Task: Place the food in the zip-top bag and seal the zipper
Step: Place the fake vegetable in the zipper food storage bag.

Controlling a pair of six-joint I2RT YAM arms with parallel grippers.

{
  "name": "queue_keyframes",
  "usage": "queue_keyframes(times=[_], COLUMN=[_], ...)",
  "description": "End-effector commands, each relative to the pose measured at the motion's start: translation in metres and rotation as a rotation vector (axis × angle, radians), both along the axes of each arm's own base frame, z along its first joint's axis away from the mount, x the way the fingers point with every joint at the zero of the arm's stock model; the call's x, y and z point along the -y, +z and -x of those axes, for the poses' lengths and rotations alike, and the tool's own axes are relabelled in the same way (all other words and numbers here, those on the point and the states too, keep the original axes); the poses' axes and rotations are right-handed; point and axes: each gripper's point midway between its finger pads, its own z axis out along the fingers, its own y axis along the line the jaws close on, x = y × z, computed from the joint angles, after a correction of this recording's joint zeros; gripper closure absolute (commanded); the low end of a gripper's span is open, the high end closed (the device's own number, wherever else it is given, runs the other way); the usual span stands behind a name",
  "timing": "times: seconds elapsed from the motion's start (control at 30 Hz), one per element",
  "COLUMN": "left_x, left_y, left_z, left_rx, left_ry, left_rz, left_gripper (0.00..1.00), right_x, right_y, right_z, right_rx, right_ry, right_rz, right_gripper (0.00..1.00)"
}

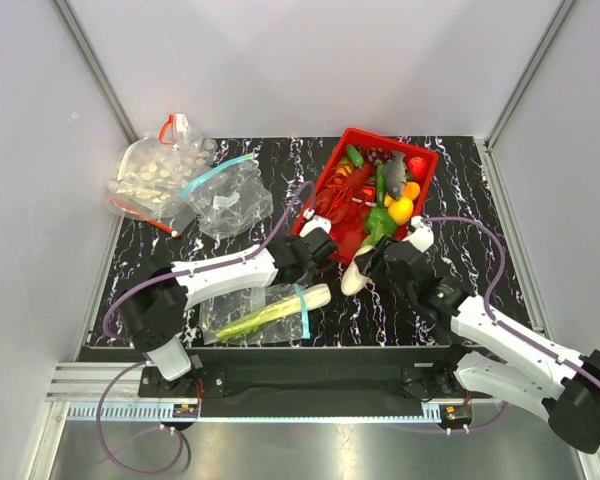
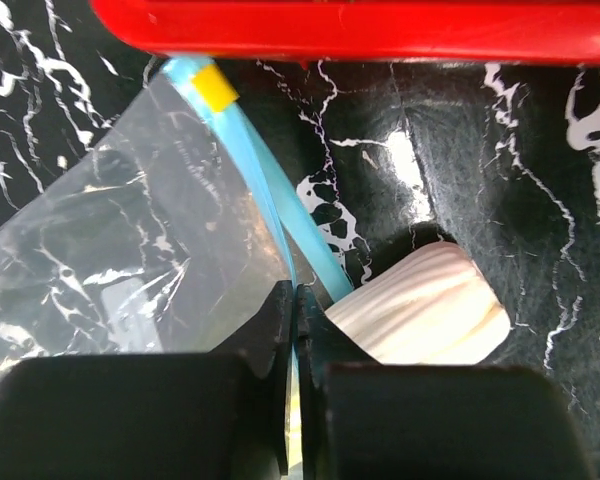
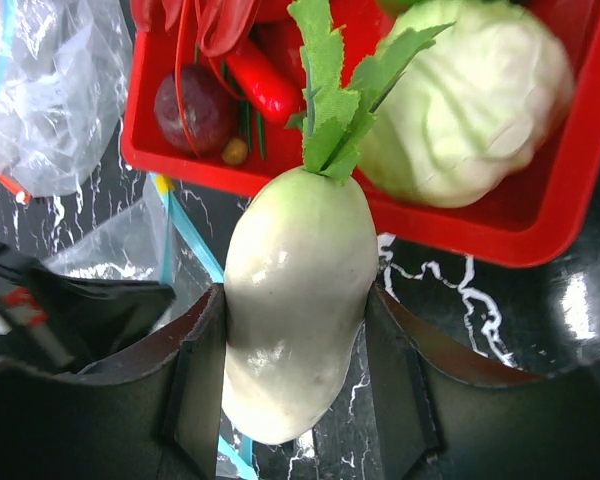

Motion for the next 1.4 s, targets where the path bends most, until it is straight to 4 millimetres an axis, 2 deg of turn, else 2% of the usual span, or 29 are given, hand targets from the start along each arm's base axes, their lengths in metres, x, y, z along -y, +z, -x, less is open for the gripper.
queue_keyframes(times=[0.0, 0.07, 0.2, 0.23, 0.3, 0.37, 0.4, 0.47, 0.5, 0.57, 0.6, 0.67, 0.8, 0.83, 0.87, 0.9, 0.93, 1.07, 1.17, 1.2, 1.23, 1.27, 1.33, 1.37], left_x=[0.007, 0.006, 0.004, 0.003, 0.005, 0.005, 0.006, 0.006, 0.006, 0.007, 0.01, 0.01, 0.013, 0.011, 0.012, 0.012, 0.011, 0.013, 0.013, 0.012, 0.011, 0.011, 0.01, 0.01], left_y=[0.038, 0.045, 0.053, 0.054, 0.058, 0.062, 0.062, 0.062, 0.062, 0.062, 0.063, 0.063, 0.061, 0.06, 0.061, 0.061, 0.06, 0.063, 0.062, 0.062, 0.062, 0.062, 0.06, 0.06], left_z=[-0.008, -0.008, -0.003, -0.002, 0.0, 0.003, 0.004, 0.005, 0.007, 0.009, 0.01, 0.011, 0.011, 0.009, 0.009, 0.008, 0.007, 0.006, 0.005, 0.004, 0.002, 0.002, 0.001, 0.001], left_rx=[0.075, 0.085, 0.083, 0.08, 0.081, 0.079, 0.074, 0.071, 0.065, 0.061, 0.054, 0.05, 0.034, 0.032, 0.03, 0.03, 0.03, 0.028, 0.027, 0.029, 0.03, 0.03, 0.031, 0.031], left_ry=[-0.014, -0.014, -0.023, -0.025, -0.033, -0.04, -0.048, -0.05, -0.055, -0.059, -0.068, -0.07, -0.078, -0.07, -0.075, -0.071, -0.07, -0.075, -0.075, -0.073, -0.069, -0.069, -0.071, -0.07], left_rz=[0.096, 0.106, 0.128, 0.13, 0.154, 0.171, 0.178, 0.181, 0.182, 0.19, 0.206, 0.222, 0.257, 0.257, 0.267, 0.272, 0.276, 0.294, 0.294, 0.294, 0.294, 0.295, 0.293, 0.293], left_gripper=[1.0, 1.0, 1.0, 1.0, 1.0, 1.0, 1.0, 1.0, 1.0, 1.0, 1.0, 1.0, 1.0, 1.0, 1.0, 1.0, 1.0, 1.0, 1.0, 1.0, 1.0, 1.0, 1.0, 1.0], right_x=[-0.013, -0.016, -0.028, -0.033, -0.034, -0.048, -0.057, -0.074, -0.077, -0.082, -0.086, -0.092, -0.114, -0.118, -0.123, -0.125, -0.129, -0.15, -0.159, -0.159, -0.157, -0.154, -0.149, -0.148], right_y=[0.004, 0.001, 0.0, -0.007, -0.007, -0.02, -0.009, -0.012, -0.004, -0.011, -0.006, -0.015, -0.015, -0.012, -0.01, -0.015, -0.013, -0.006, 0.003, 0.004, 0.006, 0.002, 0.004, 0.002], right_z=[-0.004, -0.007, -0.009, -0.009, -0.012, -0.007, -0.011, -0.006, -0.009, -0.01, -0.012, -0.013, -0.002, 0.0, 0.001, 0.005, 0.007, 0.014, 0.021, 0.023, 0.025, 0.028, 0.031, 0.034], right_rx=[0.043, 0.044, 0.054, 0.03, 0.018, -0.015, 0.008, 0.011, 0.027, 0.01, 0.005, -0.014, -0.018, -0.019, -0.023, -0.044, -0.046, -0.06, -0.053, -0.056, -0.057, -0.062, -0.058, -0.061], right_ry=[-0.055, -0.097, -0.183, -0.225, -0.294, -0.32, -0.334, -0.336, -0.353, -0.401, -0.409, -0.415, -0.36, -0.346, -0.336, -0.316, -0.294, -0.21, -0.142, -0.132, -0.125, -0.116, -0.095, -0.084], right_rz=[-0.041, -0.038, -0.052, -0.073, -0.069, -0.06, -0.081, -0.077, -0.076, -0.072, -0.062, -0.032, -0.097, -0.124, -0.161, -0.169, -0.183, -0.254, -0.237, -0.232, -0.236, -0.228, -0.227, -0.219], right_gripper=[0.96, 1.0, 1.0, 1.0, 1.0, 1.0, 1.0, 1.0, 1.0, 1.0, 1.0, 1.0, 0.99, 0.95, 0.87, 0.86, 0.82, 0.79, 0.57, 0.52, 0.39, 0.33, 0.27, 0.27])
